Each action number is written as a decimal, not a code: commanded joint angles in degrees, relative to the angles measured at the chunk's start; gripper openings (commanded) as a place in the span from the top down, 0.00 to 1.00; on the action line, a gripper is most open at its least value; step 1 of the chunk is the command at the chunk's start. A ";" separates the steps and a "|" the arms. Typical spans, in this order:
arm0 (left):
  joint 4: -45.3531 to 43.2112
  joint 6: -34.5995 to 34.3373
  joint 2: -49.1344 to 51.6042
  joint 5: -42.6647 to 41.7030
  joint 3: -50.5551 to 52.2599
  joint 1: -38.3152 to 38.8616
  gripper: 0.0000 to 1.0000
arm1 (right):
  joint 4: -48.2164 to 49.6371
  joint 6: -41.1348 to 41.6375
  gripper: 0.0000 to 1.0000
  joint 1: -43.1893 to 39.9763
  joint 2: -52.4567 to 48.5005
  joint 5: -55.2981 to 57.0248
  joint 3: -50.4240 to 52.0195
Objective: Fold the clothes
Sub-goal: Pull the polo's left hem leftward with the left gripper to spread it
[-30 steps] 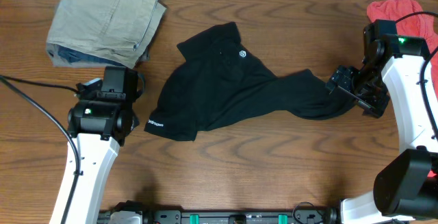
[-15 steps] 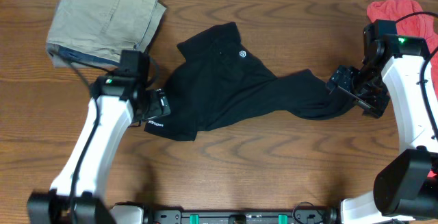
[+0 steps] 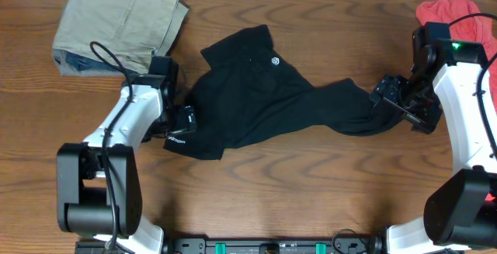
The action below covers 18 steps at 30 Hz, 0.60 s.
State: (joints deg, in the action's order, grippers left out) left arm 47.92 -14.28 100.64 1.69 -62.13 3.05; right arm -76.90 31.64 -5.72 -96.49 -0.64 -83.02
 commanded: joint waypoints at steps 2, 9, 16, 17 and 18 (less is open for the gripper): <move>0.09 3.63 1.88 -3.34 -1.05 -3.54 0.01 | -0.02 0.90 0.01 -0.22 -0.22 -0.02 0.00; -0.83 6.80 2.67 -7.52 -0.35 -4.59 0.01 | -0.02 0.90 0.01 -0.22 -0.22 -0.04 0.00; -3.32 6.78 2.71 -8.17 2.01 -4.59 0.16 | -0.02 0.90 0.01 -0.22 -0.22 -0.02 0.00; -3.34 6.78 2.73 -8.20 2.27 -4.59 0.17 | -0.02 0.90 0.01 -0.22 -0.22 -0.02 0.00; -3.34 6.78 2.78 -8.20 2.43 -4.59 0.17 | -0.02 0.90 0.01 -0.22 -0.22 -0.02 0.00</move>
State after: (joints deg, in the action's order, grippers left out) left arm 44.53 -8.25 102.65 -5.85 -60.90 -1.56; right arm -76.90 31.64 -5.72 -96.49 -0.67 -83.02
